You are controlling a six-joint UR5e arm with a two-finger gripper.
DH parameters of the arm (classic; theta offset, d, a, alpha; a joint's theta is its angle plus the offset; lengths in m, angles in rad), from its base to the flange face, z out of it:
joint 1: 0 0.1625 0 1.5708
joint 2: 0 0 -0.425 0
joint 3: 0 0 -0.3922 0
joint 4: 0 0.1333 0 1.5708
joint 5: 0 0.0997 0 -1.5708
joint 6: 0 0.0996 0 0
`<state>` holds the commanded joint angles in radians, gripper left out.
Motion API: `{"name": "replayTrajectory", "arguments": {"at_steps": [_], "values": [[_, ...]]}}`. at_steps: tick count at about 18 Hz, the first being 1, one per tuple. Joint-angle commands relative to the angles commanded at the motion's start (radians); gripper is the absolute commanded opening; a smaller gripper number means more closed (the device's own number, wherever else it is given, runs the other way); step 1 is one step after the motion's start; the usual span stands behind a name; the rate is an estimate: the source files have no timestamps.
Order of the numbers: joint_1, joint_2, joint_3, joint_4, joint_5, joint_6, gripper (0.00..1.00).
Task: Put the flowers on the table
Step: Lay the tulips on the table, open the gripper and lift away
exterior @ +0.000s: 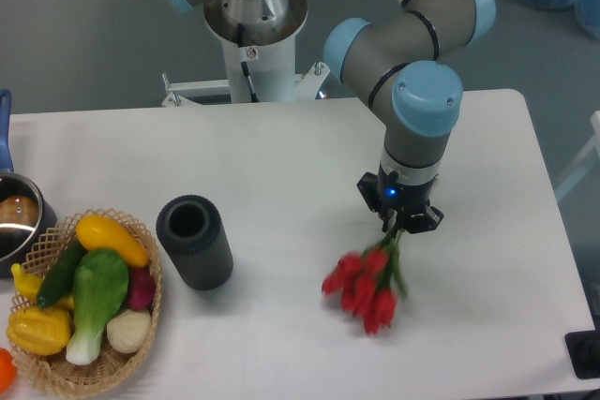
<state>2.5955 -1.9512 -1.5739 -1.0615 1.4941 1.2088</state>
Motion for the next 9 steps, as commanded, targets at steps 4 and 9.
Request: {"name": "replayTrajectory", "arguments": {"at_steps": [4, 9], "values": [[0.047, -0.002, -0.005, 0.044, -0.002, 0.002, 1.00], [0.123, 0.000, -0.011, 0.052, 0.000, 0.038, 1.00]]}}
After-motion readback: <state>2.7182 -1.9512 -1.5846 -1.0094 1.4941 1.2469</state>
